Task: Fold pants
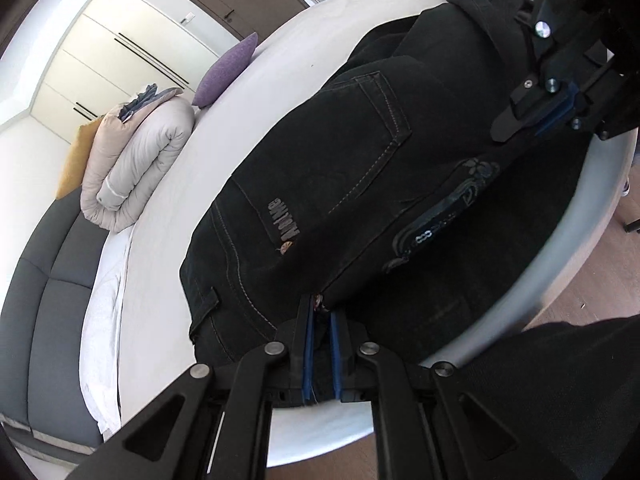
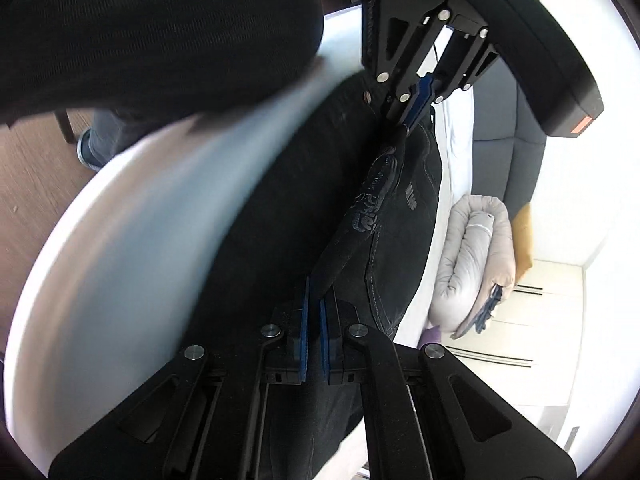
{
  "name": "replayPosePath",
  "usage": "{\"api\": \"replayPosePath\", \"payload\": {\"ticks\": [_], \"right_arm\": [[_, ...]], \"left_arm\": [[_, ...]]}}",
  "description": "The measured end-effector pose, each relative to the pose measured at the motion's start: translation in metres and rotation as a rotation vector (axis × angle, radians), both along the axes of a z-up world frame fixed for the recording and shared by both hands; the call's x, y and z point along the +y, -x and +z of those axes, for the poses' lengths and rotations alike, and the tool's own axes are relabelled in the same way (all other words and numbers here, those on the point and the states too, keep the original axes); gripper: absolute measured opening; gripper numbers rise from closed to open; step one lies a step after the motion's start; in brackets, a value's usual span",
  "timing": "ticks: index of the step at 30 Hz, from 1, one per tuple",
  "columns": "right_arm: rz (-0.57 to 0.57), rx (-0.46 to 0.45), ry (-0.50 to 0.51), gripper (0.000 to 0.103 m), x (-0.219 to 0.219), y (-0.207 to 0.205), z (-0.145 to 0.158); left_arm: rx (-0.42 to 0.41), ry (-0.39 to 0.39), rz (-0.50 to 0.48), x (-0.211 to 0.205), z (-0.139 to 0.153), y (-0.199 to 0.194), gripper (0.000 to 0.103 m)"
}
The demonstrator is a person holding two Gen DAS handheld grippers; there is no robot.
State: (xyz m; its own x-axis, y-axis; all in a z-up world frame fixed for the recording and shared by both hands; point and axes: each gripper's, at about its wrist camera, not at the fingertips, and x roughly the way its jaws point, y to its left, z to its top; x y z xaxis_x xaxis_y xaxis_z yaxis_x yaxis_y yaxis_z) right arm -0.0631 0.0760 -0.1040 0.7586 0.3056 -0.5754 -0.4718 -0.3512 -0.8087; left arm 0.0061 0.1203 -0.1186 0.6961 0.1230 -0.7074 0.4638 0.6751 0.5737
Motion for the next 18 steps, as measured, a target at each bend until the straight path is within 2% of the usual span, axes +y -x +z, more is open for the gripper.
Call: {"api": "replayPosePath", "payload": {"ticks": [7,11,18], "right_arm": [[-0.029,0.021,-0.014,0.004,-0.001,0.017,0.007],[-0.049,0.021,-0.021,0.004,0.001,0.002,0.013],[-0.079,0.050,-0.028,0.004,-0.009,0.023,0.004]], "left_arm": [[0.010,0.030,0.028,0.015,-0.003,-0.002,0.007],[0.010,0.041,0.030,0.019,-0.002,-0.008,0.007],[0.006,0.070,0.038,0.018,-0.011,0.014,0.007]]}}
